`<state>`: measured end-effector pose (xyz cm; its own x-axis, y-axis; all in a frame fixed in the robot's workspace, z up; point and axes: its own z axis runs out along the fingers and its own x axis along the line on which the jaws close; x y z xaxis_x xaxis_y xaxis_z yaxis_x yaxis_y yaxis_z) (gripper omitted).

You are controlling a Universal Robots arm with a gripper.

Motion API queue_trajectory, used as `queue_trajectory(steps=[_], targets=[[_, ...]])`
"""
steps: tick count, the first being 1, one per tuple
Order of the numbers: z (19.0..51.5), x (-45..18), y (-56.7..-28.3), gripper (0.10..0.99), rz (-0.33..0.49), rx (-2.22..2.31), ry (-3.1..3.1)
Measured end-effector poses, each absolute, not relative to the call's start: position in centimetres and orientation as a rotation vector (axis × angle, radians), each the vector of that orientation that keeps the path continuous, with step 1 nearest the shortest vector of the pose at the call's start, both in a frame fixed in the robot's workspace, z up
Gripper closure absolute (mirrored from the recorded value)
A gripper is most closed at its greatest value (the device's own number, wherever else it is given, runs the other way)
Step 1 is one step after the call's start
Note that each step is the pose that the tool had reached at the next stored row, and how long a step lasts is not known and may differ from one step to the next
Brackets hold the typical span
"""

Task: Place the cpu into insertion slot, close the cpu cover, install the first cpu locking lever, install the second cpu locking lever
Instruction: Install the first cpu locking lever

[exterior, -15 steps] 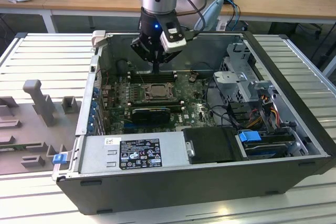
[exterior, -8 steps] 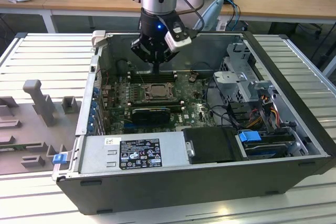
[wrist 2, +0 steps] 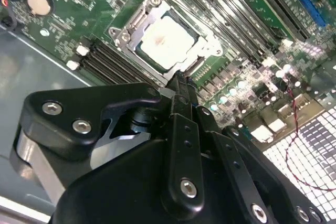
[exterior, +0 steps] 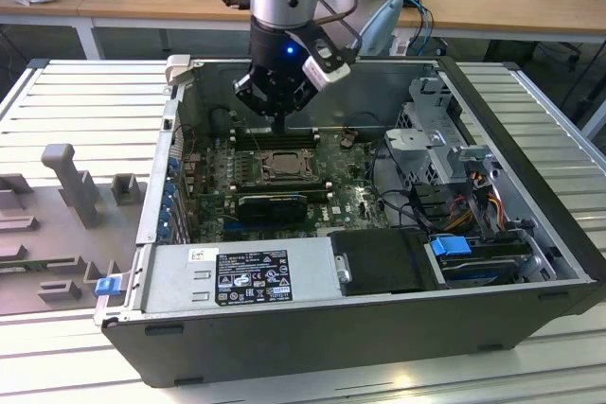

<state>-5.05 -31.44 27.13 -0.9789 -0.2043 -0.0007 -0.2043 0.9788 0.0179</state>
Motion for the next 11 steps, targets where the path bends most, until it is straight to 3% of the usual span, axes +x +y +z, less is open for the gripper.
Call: queue_trajectory(steps=[11], targets=[[26.8, -8.7, -31.4, 0.98, -0.029, 0.332, -3.124]])
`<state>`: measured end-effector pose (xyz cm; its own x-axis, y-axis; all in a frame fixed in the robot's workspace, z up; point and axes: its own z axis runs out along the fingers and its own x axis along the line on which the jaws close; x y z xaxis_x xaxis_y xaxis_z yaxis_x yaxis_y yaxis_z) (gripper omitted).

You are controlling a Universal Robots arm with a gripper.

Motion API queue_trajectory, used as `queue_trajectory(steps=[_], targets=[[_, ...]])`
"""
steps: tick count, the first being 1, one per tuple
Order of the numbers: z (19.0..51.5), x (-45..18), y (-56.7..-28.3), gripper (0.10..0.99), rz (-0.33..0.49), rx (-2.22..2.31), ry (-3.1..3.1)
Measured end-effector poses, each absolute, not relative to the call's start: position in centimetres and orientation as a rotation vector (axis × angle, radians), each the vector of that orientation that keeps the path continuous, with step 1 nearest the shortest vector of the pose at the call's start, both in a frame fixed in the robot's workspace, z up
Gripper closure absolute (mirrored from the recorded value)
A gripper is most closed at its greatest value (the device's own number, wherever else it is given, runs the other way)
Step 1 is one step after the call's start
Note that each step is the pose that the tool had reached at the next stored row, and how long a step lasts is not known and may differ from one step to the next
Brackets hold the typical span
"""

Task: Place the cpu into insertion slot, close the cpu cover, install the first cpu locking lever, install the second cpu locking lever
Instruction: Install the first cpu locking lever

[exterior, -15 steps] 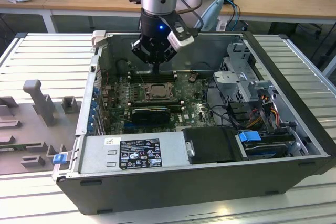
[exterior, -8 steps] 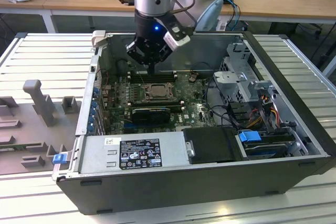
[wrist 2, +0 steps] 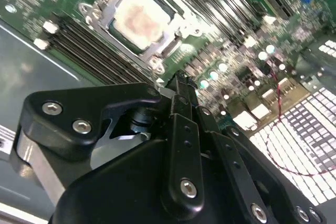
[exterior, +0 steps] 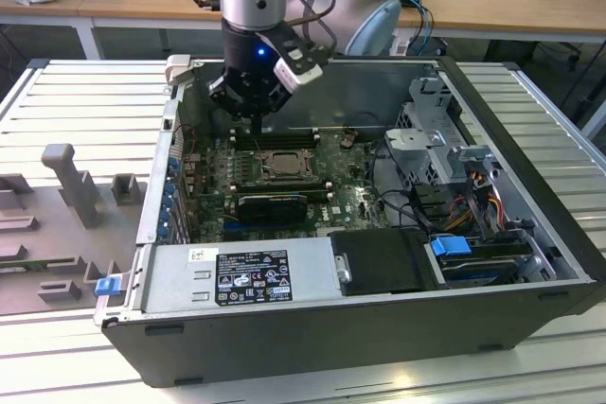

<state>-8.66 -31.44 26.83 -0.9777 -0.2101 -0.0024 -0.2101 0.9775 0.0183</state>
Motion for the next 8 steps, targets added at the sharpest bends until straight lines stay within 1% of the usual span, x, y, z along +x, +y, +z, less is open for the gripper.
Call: queue_trajectory(steps=[8], targets=[[26.5, -9.9, -31.4, 0.98, 0.03, -0.289, 3.126]])
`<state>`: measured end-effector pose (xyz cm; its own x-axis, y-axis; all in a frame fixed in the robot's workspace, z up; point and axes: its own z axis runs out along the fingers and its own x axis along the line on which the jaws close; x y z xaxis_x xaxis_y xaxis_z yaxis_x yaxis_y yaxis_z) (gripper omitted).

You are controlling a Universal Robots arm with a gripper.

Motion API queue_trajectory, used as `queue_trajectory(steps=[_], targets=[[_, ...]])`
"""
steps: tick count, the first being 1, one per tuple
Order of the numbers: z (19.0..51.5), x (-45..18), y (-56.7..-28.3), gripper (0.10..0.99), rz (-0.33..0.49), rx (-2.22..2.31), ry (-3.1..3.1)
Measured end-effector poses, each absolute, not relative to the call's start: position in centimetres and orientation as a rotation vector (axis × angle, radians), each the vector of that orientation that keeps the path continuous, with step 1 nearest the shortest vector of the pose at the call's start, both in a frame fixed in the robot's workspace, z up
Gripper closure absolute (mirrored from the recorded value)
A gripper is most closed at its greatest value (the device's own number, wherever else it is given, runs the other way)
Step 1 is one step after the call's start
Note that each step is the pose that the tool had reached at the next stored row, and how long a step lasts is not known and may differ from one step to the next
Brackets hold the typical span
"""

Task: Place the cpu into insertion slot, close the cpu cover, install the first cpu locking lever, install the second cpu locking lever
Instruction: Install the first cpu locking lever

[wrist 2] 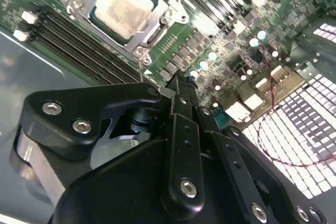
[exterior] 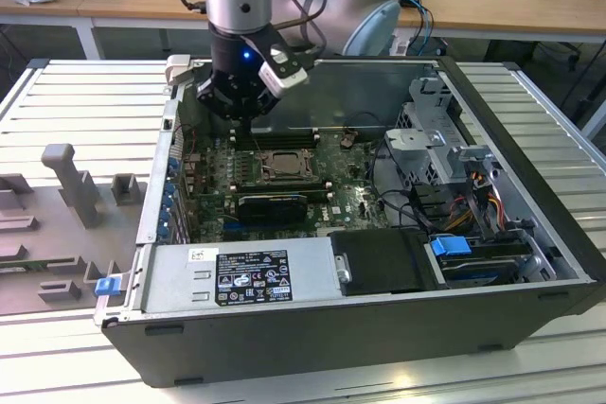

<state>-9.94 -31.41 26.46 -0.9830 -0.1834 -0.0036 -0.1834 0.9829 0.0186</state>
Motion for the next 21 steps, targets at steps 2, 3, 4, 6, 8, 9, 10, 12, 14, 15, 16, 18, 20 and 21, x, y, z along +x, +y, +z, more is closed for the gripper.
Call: queue_trajectory(steps=[2, 3, 4, 6, 8, 9, 10, 12, 14, 15, 16, 18, 20, 21], targets=[[26.4, -10.3, -31.3, 0.98, 0.031, -0.289, 3.126], [26.4, -10.4, -31.3, 0.98, 0.031, -0.289, 3.126], [26.4, -10.5, -31.3, 0.98, 0.032, -0.289, 3.126], [26.3, -10.6, -31.0, 0.98, 0.034, -0.289, 3.126], [26.2, -10.6, -30.7, 0.98, 0.034, -0.289, 3.126], [26.0, -10.6, -30.5, 0.98, 0.035, -0.289, 3.126], [26.0, -10.6, -30.3, 0.98, 0.037, -0.289, 3.126], [25.9, -10.6, -30.0, 0.98, 0.038, -0.289, 3.125], [25.9, -10.6, -29.7, 0.98, 0.038, -0.289, 3.125], [25.9, -10.6, -29.4, 0.98, 0.038, -0.289, 3.125], [25.8, -10.6, -29.1, 0.98, 0.038, -0.289, 3.125], [25.8, -10.3, -28.9, 0.98, 0.038, -0.289, 3.126], [25.8, -8.7, -28.9, 0.98, 0.038, -0.287, 3.126], [25.7, -8.0, -28.9, 0.98, 0.038, -0.287, 3.126]])
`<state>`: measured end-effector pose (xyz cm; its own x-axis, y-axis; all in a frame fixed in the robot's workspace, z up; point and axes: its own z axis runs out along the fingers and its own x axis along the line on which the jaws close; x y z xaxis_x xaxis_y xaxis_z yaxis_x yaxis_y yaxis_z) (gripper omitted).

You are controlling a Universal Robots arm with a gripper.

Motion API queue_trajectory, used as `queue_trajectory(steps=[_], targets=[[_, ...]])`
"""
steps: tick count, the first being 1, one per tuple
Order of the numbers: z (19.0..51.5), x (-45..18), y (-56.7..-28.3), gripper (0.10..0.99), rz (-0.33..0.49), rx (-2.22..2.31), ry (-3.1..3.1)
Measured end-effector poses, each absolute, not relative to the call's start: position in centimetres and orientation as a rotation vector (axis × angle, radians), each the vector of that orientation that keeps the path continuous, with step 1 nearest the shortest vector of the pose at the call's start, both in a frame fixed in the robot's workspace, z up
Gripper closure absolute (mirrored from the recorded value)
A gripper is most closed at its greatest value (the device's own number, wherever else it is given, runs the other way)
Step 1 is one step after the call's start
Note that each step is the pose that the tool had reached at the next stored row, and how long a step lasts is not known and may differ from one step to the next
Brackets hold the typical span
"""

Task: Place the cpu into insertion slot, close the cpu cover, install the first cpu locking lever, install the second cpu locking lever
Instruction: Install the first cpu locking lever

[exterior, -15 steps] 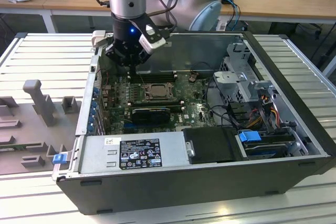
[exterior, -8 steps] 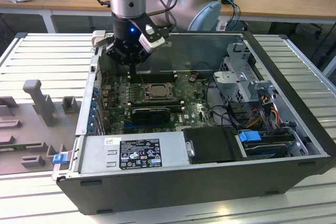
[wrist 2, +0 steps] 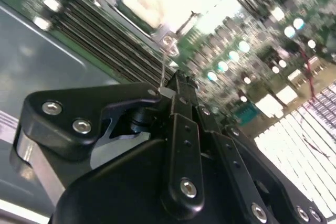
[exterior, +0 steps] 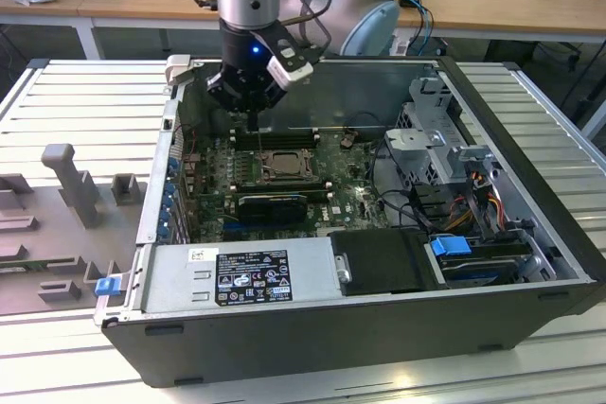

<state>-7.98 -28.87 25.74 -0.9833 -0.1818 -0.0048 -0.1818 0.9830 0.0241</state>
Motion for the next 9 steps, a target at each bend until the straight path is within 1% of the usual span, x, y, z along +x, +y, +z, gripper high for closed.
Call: queue_trajectory(steps=[9], targets=[[24.5, -5.4, -28.9, 0.98, 0.043, -0.205, 3.131]])
